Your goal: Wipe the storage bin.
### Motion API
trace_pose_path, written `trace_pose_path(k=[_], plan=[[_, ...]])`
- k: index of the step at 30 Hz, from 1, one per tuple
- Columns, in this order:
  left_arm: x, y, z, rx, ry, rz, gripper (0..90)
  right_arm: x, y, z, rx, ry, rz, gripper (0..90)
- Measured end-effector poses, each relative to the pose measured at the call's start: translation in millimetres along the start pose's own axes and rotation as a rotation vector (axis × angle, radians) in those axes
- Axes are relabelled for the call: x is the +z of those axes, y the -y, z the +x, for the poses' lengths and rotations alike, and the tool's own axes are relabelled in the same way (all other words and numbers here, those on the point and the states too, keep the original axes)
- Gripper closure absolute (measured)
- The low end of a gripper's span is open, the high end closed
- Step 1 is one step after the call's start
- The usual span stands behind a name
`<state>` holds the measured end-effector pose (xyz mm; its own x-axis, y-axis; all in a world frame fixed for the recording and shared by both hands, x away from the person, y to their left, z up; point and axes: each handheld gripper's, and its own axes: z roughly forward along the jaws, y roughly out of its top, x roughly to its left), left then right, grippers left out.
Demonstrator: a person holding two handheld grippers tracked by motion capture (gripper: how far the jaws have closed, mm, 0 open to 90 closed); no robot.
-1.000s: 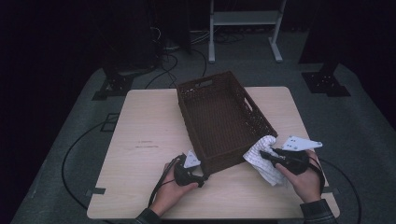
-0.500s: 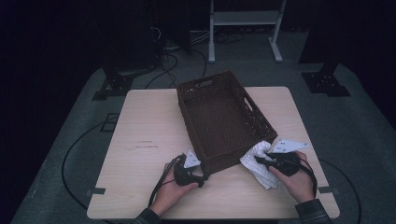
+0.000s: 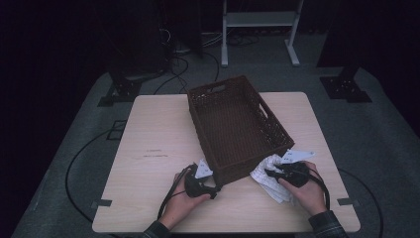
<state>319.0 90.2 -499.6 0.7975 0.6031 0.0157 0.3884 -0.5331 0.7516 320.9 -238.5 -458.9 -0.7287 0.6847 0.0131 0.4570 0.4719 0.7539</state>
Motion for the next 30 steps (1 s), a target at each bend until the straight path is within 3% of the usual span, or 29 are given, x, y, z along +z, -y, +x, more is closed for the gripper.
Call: trace_pose_path(k=[16, 21, 30], plan=[[0.1, 0.0, 0.0, 0.0, 0.0, 0.0, 27.4, 19.3, 3.1, 4.5, -0.021, -0.035, 0.075, 75.3], [0.1, 0.0, -0.1, -0.001, 0.0, 0.0, 27.4, 17.4, 3.0, 4.5, -0.019, -0.037, 0.071, 75.3], [0.0, 0.0, -0.1, -0.001, 0.0, 0.0, 27.4, 1.4, -4.6, 9.3, -0.033, -0.027, 0.015, 75.3]])
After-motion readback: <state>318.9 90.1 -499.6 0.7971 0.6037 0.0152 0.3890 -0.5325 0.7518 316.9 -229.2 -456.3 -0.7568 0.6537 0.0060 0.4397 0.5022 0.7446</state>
